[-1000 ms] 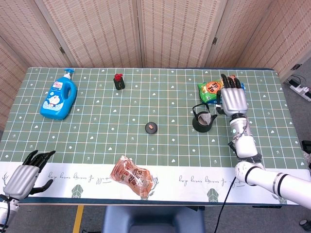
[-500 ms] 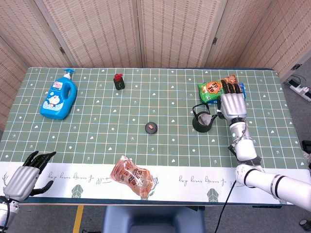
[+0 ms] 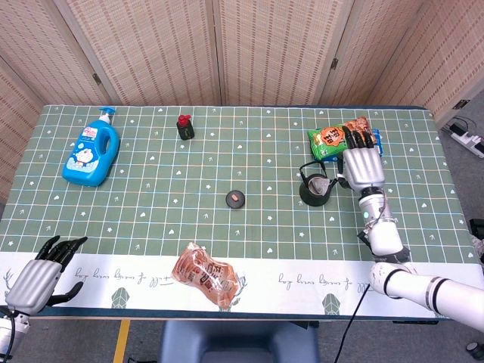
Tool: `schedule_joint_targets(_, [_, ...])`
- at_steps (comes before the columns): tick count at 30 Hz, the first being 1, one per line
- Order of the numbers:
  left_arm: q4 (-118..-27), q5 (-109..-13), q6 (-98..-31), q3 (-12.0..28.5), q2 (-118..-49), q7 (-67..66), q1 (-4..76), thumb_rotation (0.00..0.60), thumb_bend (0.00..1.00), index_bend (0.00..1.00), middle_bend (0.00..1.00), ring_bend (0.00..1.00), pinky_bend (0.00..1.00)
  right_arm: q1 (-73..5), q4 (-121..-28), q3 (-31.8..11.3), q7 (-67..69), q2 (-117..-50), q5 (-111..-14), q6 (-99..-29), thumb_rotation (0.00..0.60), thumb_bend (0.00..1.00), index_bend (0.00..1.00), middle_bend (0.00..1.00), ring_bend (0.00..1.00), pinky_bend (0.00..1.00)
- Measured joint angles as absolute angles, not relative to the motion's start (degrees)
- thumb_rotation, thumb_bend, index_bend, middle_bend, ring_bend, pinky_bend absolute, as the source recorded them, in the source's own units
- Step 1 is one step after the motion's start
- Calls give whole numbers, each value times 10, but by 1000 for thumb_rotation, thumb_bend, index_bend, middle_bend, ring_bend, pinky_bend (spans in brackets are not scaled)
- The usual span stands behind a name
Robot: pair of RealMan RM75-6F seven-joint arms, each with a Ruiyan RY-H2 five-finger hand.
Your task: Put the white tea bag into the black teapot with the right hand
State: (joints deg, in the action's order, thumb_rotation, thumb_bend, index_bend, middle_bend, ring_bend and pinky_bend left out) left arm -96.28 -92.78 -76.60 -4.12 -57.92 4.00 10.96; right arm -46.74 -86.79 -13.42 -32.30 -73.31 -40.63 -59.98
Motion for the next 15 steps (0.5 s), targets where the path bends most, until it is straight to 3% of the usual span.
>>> schedule_joint_targets(7, [-965,-924,-759,-42,-585,18,110,600,317,0,101,101,38,-433,-896,-97,-323,-718,-459,-627,600,369,613,3,1,0])
schedule_joint_targets(8, [-965,-923,-758,-42,-586,15,110,600,317,0,101,100,38,-428,-896,-90,-323,-718,-466,-629,600,369,562,1,1,0])
schedule_joint_targets(12, [-969,-918,-757,-40,-588,9,109,600,317,0,102,101,38,-423,-895,-77,-329,-718,-467,-615,600,370,132,0,0,0])
schedule_joint_targets(13, [-969,-917,-758,-40,-587,10,109,600,317,0,101,100,38,-422,-896,-74,-334,-717,-463,-612,600,369,58,0,0,0])
schedule_joint_targets(15, [-970,-917,-760,-40,-586,14,108,600,317,0,102,101,38,-422,-901,-66,-354,-714,-452,-607,600,369,2,0,0,0])
